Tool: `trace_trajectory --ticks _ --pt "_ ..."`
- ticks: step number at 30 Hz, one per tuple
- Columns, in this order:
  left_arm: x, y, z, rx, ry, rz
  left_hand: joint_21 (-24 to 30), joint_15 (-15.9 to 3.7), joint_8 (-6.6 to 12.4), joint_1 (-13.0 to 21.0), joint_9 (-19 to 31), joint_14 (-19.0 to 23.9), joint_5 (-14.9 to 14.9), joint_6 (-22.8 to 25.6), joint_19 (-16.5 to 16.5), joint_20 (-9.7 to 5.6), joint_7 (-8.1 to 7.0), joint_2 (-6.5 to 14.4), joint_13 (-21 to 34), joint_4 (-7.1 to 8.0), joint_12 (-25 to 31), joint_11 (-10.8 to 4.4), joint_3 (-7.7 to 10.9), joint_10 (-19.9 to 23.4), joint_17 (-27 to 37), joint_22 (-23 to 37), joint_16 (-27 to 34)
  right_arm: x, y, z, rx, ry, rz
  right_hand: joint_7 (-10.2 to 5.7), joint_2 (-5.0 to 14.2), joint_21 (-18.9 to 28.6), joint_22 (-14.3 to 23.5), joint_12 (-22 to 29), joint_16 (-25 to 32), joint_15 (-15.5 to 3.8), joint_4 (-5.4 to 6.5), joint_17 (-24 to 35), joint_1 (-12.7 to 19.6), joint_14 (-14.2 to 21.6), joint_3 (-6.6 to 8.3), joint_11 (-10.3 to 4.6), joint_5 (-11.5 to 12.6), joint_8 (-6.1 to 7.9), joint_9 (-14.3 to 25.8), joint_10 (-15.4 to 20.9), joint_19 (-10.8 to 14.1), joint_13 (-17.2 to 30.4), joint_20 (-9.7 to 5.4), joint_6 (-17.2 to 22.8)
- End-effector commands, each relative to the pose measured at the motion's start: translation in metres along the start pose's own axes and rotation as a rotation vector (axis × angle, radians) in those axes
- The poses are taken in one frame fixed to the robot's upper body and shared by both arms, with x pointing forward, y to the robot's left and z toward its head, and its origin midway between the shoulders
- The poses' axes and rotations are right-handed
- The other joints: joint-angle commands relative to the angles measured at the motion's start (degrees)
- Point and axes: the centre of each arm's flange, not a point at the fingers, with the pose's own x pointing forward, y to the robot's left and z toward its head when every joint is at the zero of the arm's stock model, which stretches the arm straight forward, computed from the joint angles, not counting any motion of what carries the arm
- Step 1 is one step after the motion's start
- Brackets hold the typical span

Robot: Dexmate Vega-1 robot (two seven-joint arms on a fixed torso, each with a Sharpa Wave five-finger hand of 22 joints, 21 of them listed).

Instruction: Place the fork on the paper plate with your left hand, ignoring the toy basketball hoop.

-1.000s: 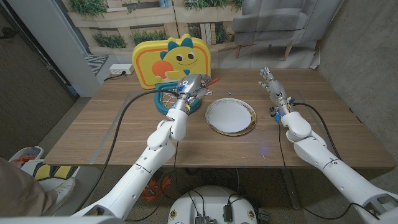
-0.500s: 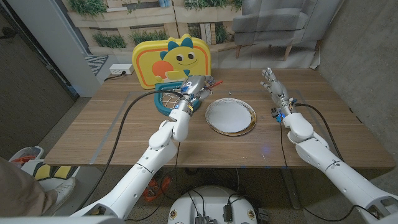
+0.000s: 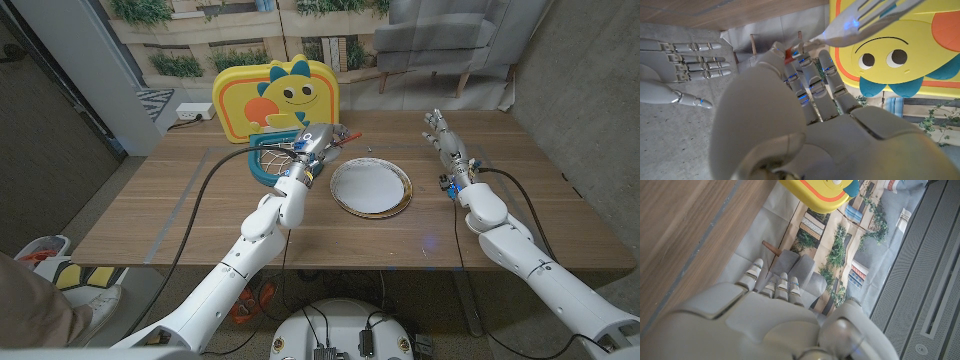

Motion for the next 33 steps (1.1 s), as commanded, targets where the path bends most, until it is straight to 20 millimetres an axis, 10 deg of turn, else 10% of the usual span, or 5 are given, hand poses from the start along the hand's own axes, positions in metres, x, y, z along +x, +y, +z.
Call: trace_trajectory --ticks 1,33 --pt "0.001 -0.003 0.004 0.021 -0.034 -0.003 0.43 -4.68 -0.39 -0.04 -0.03 0.44 0.17 0.48 -0.20 -4.68 0.09 0.07 0.28 0.15 -0.14 -0.26 0.05 0.79 0.20 0.03 -0.12 -0.006 -0.002 -0.001 -0.003 0.008 -0.010 0.00 -0.06 0.16 0.27 -0.04 0.27 -0.15 0.24 0.07 -0.20 0.17 0.15 0.05 0.50 0.00 0.31 0.19 0.30 0.21 0.00 0.27" --pt "0.001 -0.023 0.018 0.027 -0.108 -0.061 1.27 -4.68 -0.52 -0.17 -0.01 0.54 0.17 0.65 -0.63 -4.63 0.11 0.07 0.45 0.14 -0.47 -0.28 0.18 0.87 0.34 -0.15 -0.34 -0.015 -0.001 0.000 -0.003 0.010 -0.018 -0.05 0.23 0.14 0.25 -0.10 0.09 -0.17 0.13 -0.18 0.22 0.18 0.45 0.01 0.73 -0.06 0.27 0.19 0.31 0.19 0.01 0.27"
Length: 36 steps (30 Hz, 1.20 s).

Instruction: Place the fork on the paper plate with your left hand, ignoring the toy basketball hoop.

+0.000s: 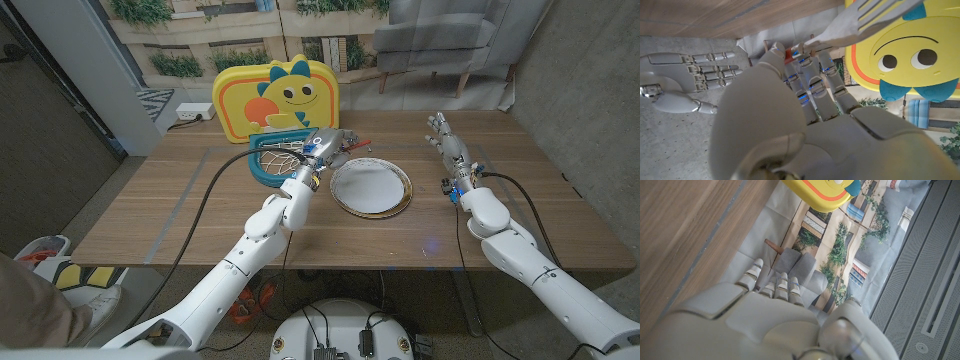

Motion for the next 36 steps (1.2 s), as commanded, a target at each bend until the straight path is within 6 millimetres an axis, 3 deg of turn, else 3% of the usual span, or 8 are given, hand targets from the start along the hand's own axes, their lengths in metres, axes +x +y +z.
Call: trace_trajectory --ticks 1,36 --pt "0.001 -0.007 0.006 0.002 -0.026 -0.022 0.63 -4.72 -0.09 -0.16 -0.01 0.58 0.17 0.62 -0.26 -4.62 0.09 0.09 0.15 0.14 -0.24 -0.27 0.18 0.86 0.04 0.12 -0.14 -0.002 -0.001 0.001 0.000 0.001 0.001 -0.05 0.25 0.14 0.25 -0.09 0.09 -0.16 0.12 -0.03 0.23 0.20 0.47 0.02 0.30 -0.06 0.27 0.20 0.32 0.18 0.05 0.26" --pt "0.022 -0.040 0.025 0.026 -0.108 -0.099 1.53 -4.72 -0.34 -0.33 0.01 0.72 0.17 0.61 -0.49 -4.74 0.15 0.04 0.40 0.12 -0.54 -0.25 0.31 0.89 0.16 -0.01 -0.40 -0.001 -0.010 0.000 0.004 0.001 -0.011 -0.09 0.31 0.10 0.25 -0.14 -0.02 -0.22 -0.02 -0.22 0.59 0.28 0.69 -0.02 0.40 -0.09 0.24 0.21 0.24 0.17 0.39 0.31"
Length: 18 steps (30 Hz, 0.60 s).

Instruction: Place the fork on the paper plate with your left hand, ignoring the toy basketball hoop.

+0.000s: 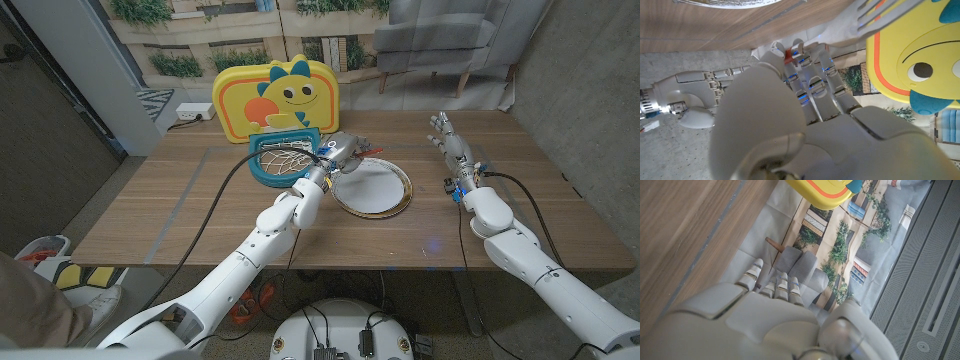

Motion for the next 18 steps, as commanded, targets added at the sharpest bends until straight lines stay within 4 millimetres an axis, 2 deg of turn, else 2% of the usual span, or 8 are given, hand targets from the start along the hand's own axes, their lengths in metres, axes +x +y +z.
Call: trace_trajectory --ticks 1,18 --pt "0.005 -0.012 0.008 0.006 -0.036 -0.033 0.49 -4.57 -0.36 -0.26 0.01 0.58 0.17 0.49 -0.44 -4.78 0.10 0.11 0.12 0.12 -0.03 -0.39 0.31 0.64 0.19 -0.03 0.04 -0.002 -0.003 -0.001 0.005 0.001 -0.008 -0.09 0.08 0.10 0.24 -0.14 -0.03 -0.22 -0.25 0.04 0.36 0.27 0.45 0.04 0.40 -0.09 0.24 0.21 0.24 0.17 0.39 0.31" --pt "-0.001 -0.025 0.010 0.021 -0.056 -0.068 0.84 -4.58 -0.39 -0.29 0.02 0.61 0.17 0.66 -0.48 -4.87 -0.09 0.04 0.04 0.08 -0.20 -0.41 0.34 0.75 0.15 -0.07 -0.11 0.000 0.001 -0.001 0.003 0.004 -0.001 -0.14 0.11 0.12 0.25 -0.16 -0.05 -0.21 -0.24 0.00 0.40 0.31 0.52 0.09 0.42 -0.05 0.24 0.21 0.28 0.17 0.54 0.50"
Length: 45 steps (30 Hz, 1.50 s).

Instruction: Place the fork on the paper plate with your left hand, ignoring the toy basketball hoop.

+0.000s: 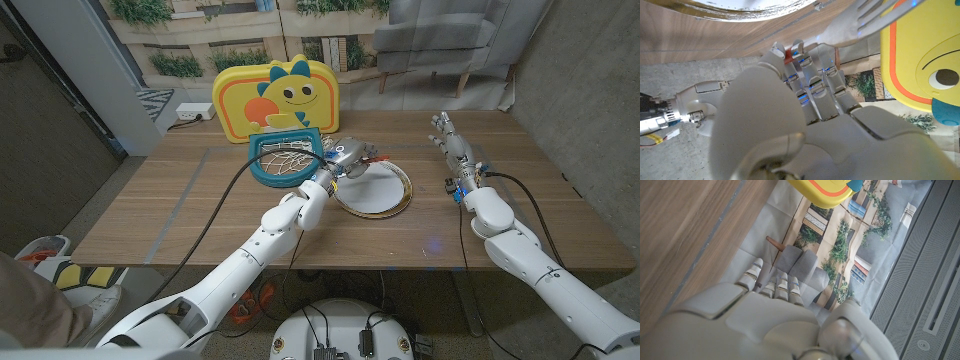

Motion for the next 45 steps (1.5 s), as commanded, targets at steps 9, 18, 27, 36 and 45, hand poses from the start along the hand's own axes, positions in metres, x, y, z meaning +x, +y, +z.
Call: trace_trajectory --ticks 9,18,27,36,45 --pt "-0.005 -0.013 0.001 0.010 -0.010 -0.038 0.47 -4.57 -0.02 -0.36 0.03 0.36 0.19 0.35 -0.36 -5.14 0.13 0.05 0.24 0.09 -0.15 -0.29 0.38 0.67 0.00 0.01 -0.41 0.002 0.004 -0.001 -0.003 0.004 0.013 -0.19 0.11 0.11 0.25 -0.16 -0.07 -0.26 0.03 -0.01 0.38 0.31 0.29 0.08 0.42 0.01 0.24 0.22 -0.05 0.16 0.25 0.69" --pt "-0.008 -0.018 0.003 0.004 -0.010 -0.056 0.61 -4.58 -0.03 -0.43 0.04 0.16 0.20 0.47 -0.48 -5.20 0.19 0.05 0.20 0.11 -0.24 -0.32 0.39 0.77 -0.17 -0.03 -0.66 0.003 0.004 0.001 -0.003 0.000 0.020 -0.20 0.10 0.10 0.25 0.00 -0.05 -0.22 0.06 -0.03 0.37 0.40 0.30 -0.06 0.42 0.25 0.24 0.66 -0.09 0.17 0.29 1.41" --pt "-0.009 -0.023 0.005 0.015 -0.022 -0.074 0.77 -4.58 -0.05 -0.53 0.04 0.28 0.22 0.56 -0.55 -5.16 -0.01 0.06 0.25 0.14 -0.30 -0.28 0.37 0.85 -0.27 -0.08 -0.73 0.000 0.003 0.001 -0.004 0.001 0.020 -0.28 0.10 0.10 0.25 0.00 -0.08 -0.29 0.08 -0.04 0.36 0.36 0.32 0.05 0.42 0.29 0.24 0.70 -0.09 0.17 0.25 1.63" --pt "-0.010 -0.027 0.010 0.023 -0.031 -0.091 0.90 -4.57 -0.10 -0.57 0.05 0.28 0.24 0.54 -0.62 -5.08 -0.02 0.08 0.30 0.15 -0.38 -0.27 0.40 0.85 -0.33 -0.11 -0.82 -0.003 0.002 0.002 -0.002 0.002 0.019 -0.22 0.10 0.07 0.25 -0.03 -0.09 -0.27 0.10 -0.05 0.34 0.37 0.33 0.05 0.43 0.29 0.24 0.69 -0.17 0.17 0.21 1.76" --pt "-0.012 -0.033 0.011 0.035 -0.027 -0.113 0.98 -4.55 -0.29 -0.64 0.06 0.30 0.24 0.20 -0.81 -4.93 0.12 0.24 0.47 0.21 -0.48 -0.18 0.46 0.61 -0.28 -0.13 -0.84 -0.005 0.002 0.002 -0.003 -0.007 0.021 -0.26 0.05 0.07 0.25 -0.03 -0.09 -0.25 0.12 -0.05 0.31 0.38 0.31 0.07 0.42 0.33 0.24 0.71 -0.19 0.17 0.24 1.96"
